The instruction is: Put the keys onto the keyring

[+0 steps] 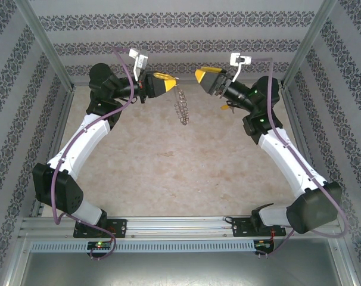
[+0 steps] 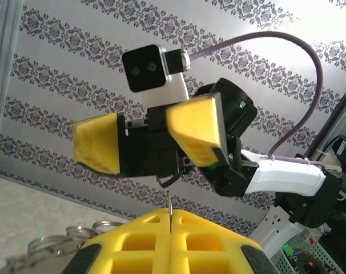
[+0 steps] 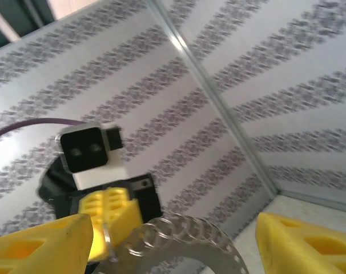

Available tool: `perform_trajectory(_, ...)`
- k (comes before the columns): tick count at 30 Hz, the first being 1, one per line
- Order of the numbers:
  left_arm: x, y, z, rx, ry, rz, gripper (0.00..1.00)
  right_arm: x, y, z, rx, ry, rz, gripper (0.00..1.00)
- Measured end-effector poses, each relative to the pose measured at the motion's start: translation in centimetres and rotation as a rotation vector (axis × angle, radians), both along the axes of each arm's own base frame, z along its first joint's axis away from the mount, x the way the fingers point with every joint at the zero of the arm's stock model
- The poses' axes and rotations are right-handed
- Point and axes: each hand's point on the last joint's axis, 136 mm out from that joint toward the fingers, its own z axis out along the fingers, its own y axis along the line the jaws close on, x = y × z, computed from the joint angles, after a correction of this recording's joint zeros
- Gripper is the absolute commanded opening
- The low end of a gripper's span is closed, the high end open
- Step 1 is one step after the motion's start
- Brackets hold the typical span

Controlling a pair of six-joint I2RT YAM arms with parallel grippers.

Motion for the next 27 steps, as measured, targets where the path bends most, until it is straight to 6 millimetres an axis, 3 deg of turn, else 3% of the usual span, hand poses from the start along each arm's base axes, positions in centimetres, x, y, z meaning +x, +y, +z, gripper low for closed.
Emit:
perform_trajectory(2, 0.0, 0.0, -0.3, 0.009, 0.0, 0.004, 0.0, 0.9, -0.7, -0.5, -0.051, 0.035, -0.048, 0.77)
perform_trajectory(4, -0.1, 0.0, -0.6, 0.019, 0.002, 0.007, 0.0, 1.7, -1.5, -1.0, -0.11, 0.067, -0.099, 0.9)
perform_trajectory(7, -0.2, 0.1, -1.2, 0.038, 0.009, 0.017, 0.0, 3.5, -3.1, -2.1, -0.215, 0.131, -0.196, 0.91)
perform_trajectory(10, -0.3, 0.2, -1.8, 0.054, 0.017, 0.029, 0.0, 6.5, -6.0, -4.5, -0.343, 0.235, -0.333, 0.91)
perform_trajectory(14, 0.1, 0.2, -3.0, 0.08, 0.043, 0.057, 0.0, 10.9, -10.0, -10.8, -0.541, 0.415, -0.465, 0.93)
perform_trajectory(18, 1.0, 0.4, -4.5, 0.116, 0.077, 0.104, 0.0, 14.6, -13.0, -19.5, -0.769, 0.609, -0.508, 0.93)
perform_trajectory(21, 1.5, 0.5, -5.6, 0.145, 0.104, 0.138, 0.0, 16.3, -14.9, -25.5, -0.91, 0.734, -0.504, 0.92)
perform_trajectory(24, 1.6, 0.7, -6.5, 0.164, 0.122, 0.163, 0.0, 17.1, -16.2, -29.5, -0.997, 0.819, -0.489, 0.91)
perform_trajectory(27, 1.7, 0.9, -7.2, 0.172, 0.137, 0.183, 0.0, 18.3, -17.1, -31.2, -1.03, 0.855, -0.495, 0.89)
